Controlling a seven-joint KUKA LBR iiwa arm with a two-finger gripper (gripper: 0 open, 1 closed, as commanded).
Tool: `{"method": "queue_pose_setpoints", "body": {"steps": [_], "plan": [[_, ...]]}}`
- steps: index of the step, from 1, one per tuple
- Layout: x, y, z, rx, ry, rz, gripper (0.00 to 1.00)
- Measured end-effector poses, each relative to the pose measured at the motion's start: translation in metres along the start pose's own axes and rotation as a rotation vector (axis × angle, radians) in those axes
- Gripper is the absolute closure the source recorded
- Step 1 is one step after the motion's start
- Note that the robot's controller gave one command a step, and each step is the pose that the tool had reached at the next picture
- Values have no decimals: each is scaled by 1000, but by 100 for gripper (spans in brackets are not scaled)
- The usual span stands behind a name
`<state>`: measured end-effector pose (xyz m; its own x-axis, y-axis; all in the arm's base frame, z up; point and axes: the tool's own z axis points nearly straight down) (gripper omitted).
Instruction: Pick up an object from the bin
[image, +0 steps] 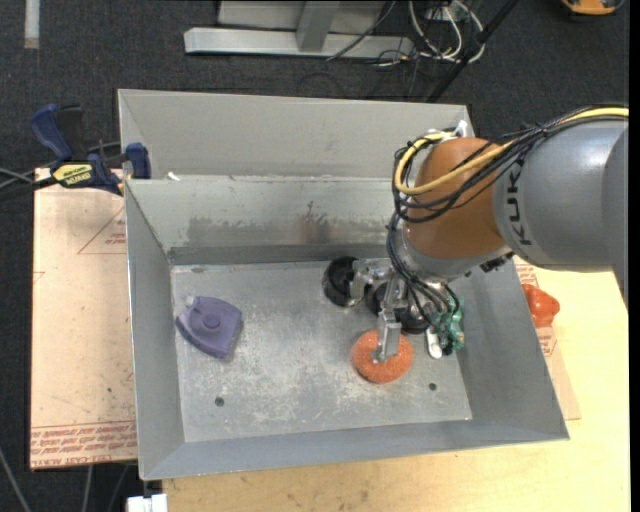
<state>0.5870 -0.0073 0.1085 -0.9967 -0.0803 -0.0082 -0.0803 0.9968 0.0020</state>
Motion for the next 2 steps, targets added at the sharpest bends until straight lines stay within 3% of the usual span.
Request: {"method": "queue_pose_setpoints", "body": {"steps": [1, 2], "plan": [[7, -14, 16, -1, 1, -119, 0], [10, -40, 26, -1, -2, -338, 0]]}}
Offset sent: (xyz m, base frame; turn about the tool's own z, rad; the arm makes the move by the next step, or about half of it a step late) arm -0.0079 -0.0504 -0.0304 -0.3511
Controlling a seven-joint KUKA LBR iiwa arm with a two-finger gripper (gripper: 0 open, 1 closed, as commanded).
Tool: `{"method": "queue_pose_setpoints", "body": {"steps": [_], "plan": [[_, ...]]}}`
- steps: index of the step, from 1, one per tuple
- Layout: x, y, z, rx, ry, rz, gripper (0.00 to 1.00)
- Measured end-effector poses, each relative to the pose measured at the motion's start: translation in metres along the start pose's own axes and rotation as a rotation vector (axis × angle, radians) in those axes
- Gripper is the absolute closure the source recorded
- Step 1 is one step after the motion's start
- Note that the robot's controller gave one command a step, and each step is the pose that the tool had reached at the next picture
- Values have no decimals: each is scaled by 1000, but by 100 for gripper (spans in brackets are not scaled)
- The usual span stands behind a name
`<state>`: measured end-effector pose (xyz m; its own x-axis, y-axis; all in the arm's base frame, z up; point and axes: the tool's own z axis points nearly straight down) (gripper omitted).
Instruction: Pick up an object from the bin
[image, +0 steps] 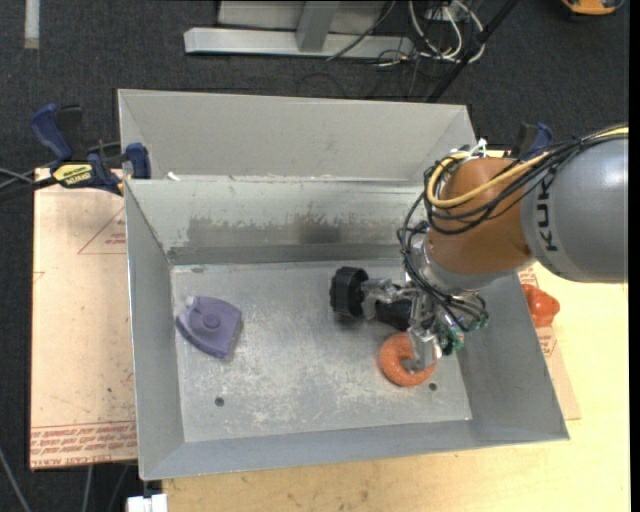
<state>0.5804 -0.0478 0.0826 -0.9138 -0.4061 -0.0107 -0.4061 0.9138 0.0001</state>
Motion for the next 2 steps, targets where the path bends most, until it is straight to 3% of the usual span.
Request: {"method": "queue_pose_setpoints", "body": {"steps": [1, 2], "plan": [[11, -2, 6, 1, 0, -137, 0], [15, -4, 10, 2, -2, -572, 100]]}}
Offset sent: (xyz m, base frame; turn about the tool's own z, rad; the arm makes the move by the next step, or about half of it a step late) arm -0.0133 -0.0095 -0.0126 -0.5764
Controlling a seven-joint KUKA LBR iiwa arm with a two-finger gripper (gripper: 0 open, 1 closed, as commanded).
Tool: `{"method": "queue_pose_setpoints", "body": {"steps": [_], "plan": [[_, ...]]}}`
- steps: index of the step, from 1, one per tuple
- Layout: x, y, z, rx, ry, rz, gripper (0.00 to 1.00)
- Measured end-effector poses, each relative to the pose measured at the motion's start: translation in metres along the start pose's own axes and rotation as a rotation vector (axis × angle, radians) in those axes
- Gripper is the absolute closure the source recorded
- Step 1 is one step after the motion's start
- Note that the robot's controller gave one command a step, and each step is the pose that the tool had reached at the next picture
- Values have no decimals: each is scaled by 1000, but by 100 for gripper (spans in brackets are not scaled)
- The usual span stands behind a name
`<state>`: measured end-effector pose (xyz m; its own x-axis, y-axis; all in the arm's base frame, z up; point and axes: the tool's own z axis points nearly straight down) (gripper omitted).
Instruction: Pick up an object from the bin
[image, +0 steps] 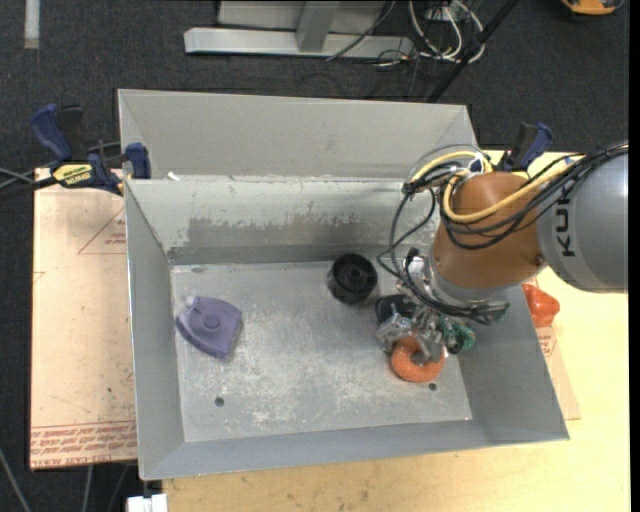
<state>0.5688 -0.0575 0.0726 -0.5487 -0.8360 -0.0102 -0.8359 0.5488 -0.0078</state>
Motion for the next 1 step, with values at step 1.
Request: {"method": "queue_pose_setpoints", "body": {"steps": [1], "plan": [[0, 0, 0, 0, 0, 0, 100]]}}
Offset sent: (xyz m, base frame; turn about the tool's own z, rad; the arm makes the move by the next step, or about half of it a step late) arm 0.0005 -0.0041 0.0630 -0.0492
